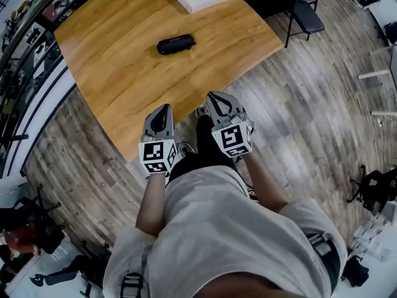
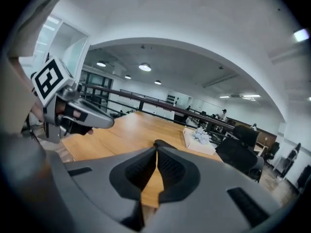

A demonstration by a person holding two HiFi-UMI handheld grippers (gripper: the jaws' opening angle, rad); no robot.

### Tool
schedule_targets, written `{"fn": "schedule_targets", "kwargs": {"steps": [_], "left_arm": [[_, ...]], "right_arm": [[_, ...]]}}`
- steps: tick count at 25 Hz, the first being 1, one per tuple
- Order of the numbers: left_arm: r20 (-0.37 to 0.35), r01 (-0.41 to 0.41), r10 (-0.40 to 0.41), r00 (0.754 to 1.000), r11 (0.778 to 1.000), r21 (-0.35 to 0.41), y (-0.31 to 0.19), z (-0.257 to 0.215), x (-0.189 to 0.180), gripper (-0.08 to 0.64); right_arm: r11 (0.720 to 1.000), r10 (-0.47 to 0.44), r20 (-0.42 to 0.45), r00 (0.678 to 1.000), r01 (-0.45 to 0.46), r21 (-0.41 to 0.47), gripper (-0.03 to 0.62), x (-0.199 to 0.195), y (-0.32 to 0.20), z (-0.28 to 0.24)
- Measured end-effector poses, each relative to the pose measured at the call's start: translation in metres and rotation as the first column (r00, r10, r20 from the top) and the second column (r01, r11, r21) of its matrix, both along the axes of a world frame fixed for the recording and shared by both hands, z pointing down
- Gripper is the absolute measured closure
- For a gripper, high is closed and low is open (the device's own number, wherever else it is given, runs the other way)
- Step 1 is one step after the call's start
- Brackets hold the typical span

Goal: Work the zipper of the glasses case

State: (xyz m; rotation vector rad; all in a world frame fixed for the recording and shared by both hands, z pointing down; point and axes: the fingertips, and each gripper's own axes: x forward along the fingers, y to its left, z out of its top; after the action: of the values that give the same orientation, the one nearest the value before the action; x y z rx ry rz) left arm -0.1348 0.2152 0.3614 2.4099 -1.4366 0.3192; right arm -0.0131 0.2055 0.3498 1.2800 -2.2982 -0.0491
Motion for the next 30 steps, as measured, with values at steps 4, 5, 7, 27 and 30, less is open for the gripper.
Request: {"fn": "schedule_targets", "kwargs": {"steps": [4,5,7,27,30], "left_arm": [[0.009,0.035,-0.034,0.999,0.999,-0.025,-0.035,0.021,0.001,0.537],[0.014,0.046,-0.045,0.999,0.998,-0.038,-0.045,0.028,0.0,0.537],[0.027,0.068,-0.066,0.997,0.996,-0.066,-0.063,0.04,-0.001,0.537],[0.087,0.286,-0.272,0.958,0.921,-0.265,-0.18,0.138,-0.01,0.537],[0.09,0.324,-0.311,0.946,0.906,-0.271,-0.186,0.141,-0.015,0.536]], "right_arm": [[0.998,-0.063,-0.1,0.993,0.062,-0.009,0.565,-0.001,-0.048,0.027],[0.997,-0.08,-0.114,0.99,0.079,-0.016,0.565,-0.002,-0.059,0.034],[0.993,-0.118,-0.13,0.984,0.114,-0.042,0.565,-0.006,-0.08,0.047],[0.83,-0.475,-0.609,0.636,0.553,-0.07,0.302,-0.052,-0.224,0.162],[0.793,-0.502,-0.652,0.568,0.603,-0.087,0.279,-0.058,-0.233,0.174]]}}
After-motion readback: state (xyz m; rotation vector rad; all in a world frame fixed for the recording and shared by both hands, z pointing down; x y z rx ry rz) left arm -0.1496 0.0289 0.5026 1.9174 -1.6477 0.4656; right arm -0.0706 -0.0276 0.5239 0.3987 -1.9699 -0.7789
